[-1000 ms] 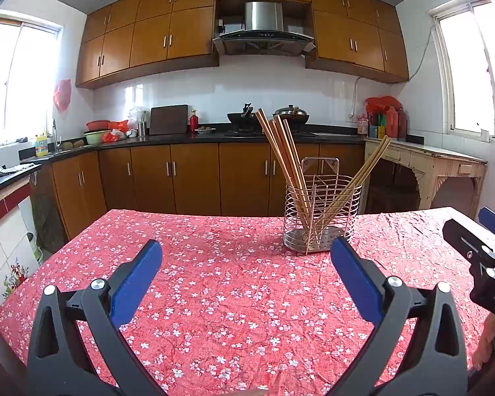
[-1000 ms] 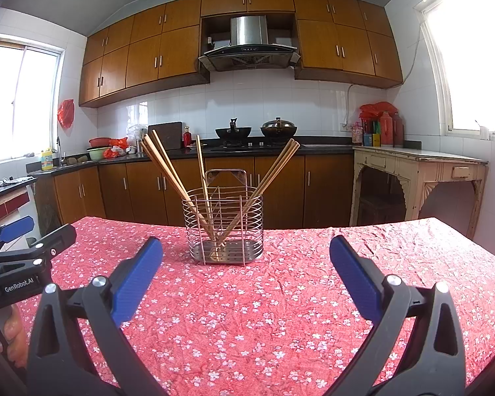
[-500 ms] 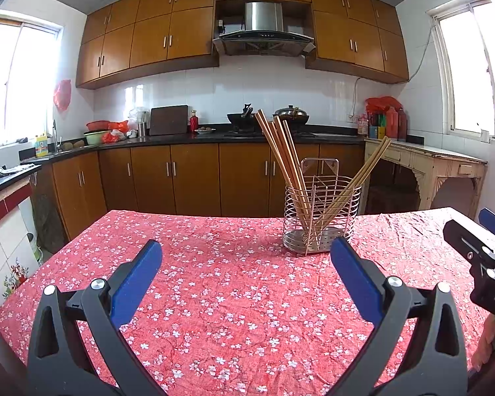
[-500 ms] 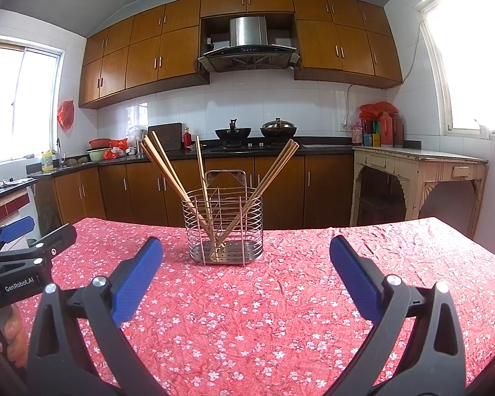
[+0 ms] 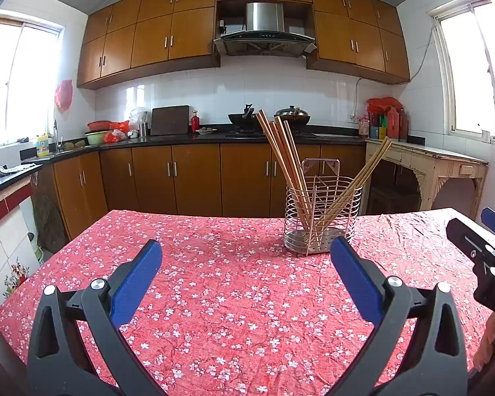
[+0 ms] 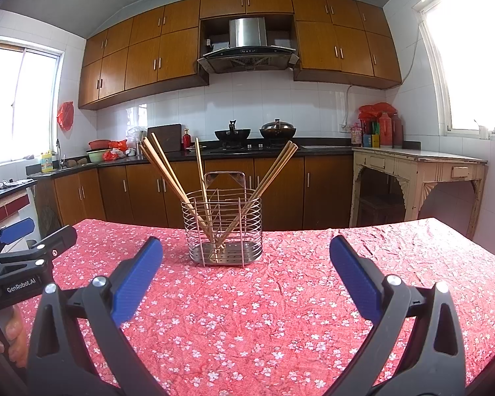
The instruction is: Organize utensils
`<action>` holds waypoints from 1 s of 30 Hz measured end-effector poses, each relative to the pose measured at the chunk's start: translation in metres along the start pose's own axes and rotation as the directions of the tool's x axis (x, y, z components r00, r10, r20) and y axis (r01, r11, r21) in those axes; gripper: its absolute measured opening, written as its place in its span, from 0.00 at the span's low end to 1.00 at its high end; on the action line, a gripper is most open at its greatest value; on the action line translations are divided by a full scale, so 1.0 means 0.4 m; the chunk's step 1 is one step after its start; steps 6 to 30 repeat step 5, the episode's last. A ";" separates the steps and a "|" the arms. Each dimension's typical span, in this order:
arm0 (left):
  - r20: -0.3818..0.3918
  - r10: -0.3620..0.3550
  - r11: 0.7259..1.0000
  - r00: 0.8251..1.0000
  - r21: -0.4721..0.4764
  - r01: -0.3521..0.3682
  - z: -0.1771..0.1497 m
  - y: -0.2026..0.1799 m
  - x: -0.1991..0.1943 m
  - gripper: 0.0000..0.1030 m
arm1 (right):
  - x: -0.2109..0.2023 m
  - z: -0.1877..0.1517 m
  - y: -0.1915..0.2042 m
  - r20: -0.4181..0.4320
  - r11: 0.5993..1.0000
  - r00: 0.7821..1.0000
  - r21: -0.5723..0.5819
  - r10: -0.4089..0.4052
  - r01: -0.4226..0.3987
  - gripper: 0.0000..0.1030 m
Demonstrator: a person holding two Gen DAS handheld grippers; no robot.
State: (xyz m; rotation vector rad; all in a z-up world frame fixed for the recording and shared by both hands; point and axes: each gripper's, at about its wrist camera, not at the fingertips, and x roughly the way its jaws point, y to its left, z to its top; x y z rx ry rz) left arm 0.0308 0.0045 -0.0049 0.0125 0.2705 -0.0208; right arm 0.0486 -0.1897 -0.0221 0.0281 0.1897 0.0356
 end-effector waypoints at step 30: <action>-0.009 -0.007 1.000 1.000 -0.008 0.007 0.001 -0.002 0.002 0.98 | -0.009 0.001 0.003 0.005 1.000 1.000 0.001 -0.001 0.001 0.96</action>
